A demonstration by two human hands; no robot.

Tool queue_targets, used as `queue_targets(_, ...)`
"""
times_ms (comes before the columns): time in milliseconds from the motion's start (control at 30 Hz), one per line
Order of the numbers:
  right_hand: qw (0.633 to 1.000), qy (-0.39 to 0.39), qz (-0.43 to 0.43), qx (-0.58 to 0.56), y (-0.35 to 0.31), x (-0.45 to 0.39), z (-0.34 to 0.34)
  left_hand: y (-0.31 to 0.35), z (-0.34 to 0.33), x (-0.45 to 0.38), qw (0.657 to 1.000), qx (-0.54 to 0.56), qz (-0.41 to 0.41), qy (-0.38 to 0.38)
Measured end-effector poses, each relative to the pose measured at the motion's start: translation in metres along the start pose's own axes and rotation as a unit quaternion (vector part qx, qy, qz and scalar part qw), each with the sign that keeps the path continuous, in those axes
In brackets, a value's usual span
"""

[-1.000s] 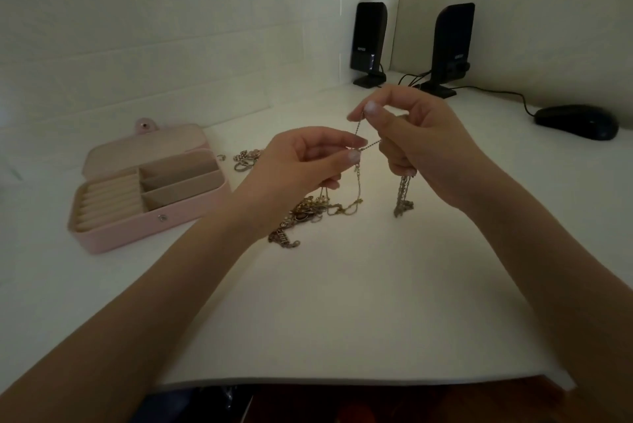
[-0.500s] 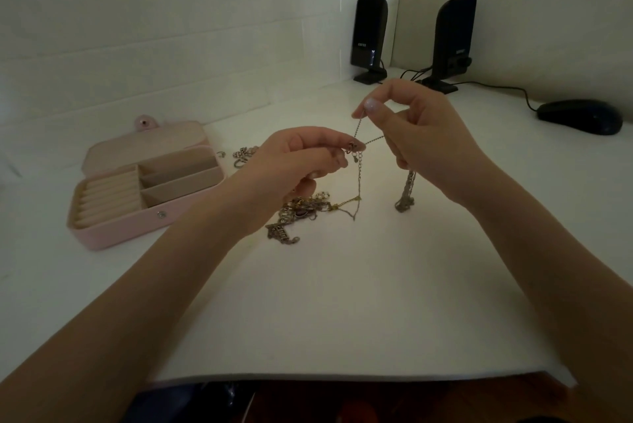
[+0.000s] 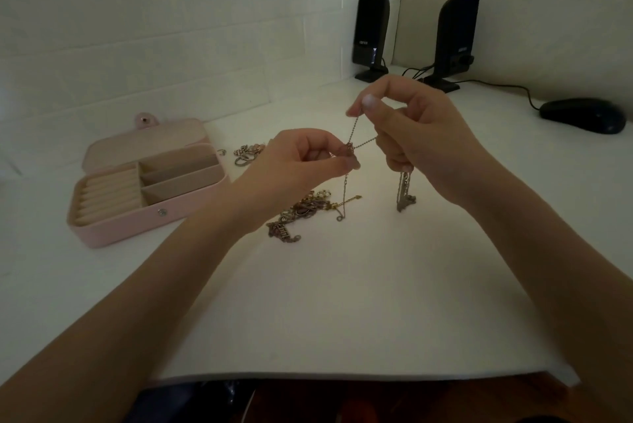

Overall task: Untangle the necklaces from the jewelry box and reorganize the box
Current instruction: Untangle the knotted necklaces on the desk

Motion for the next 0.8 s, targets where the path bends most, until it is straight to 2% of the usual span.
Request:
queue_targets(133, 1.000, -0.031, 0.006, 0.001, -0.001, 0.001, -0.007, -0.003, 0.000, -0.002, 0.998, -0.031, -0.042, 0.019)
queue_targets(267, 0.986, 0.017, 0.016, 0.167, 0.009, -0.003, 0.002, 0.000, 0.002, 0.000, 0.999, -0.003, -0.052, 0.011)
queue_targets(333, 0.969, 0.013, 0.013, 0.246, 0.017, -0.004, 0.005, 0.000, 0.002, -0.001, 0.999, 0.002, -0.053, 0.007)
queue_targets(400, 0.962, -0.013, -0.002, 0.273, 0.021, -0.005, 0.006, -0.002, 0.002, -0.002, 0.999, 0.000, -0.046, 0.007)
queue_targets(500, 0.964, -0.053, -0.013, 0.262, 0.026, -0.004, 0.003, -0.006, 0.003, -0.003, 0.999, 0.011, -0.034, 0.012)
queue_targets(600, 0.957, -0.056, 0.017, 0.285, 0.023, -0.006, 0.003, -0.006, 0.005, -0.002, 0.999, 0.019, -0.030, 0.022)
queue_targets(733, 0.982, -0.059, -0.008, 0.182, 0.013, -0.005, 0.002, -0.007, 0.007, -0.003, 0.999, 0.003, -0.026, 0.044)
queue_targets(800, 0.982, -0.069, -0.009, 0.177, 0.011, -0.003, -0.002, -0.008, 0.007, -0.003, 0.998, -0.011, -0.036, 0.048)
Point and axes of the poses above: each hand's wrist, its own x-axis away from the middle knuckle, its own z-axis out of the back of the hand, y = z × x, the point moved 3 cm from there along -x, towards the middle knuckle, and after that the axes turned 7 degrees about z, right-handed, at the moved point
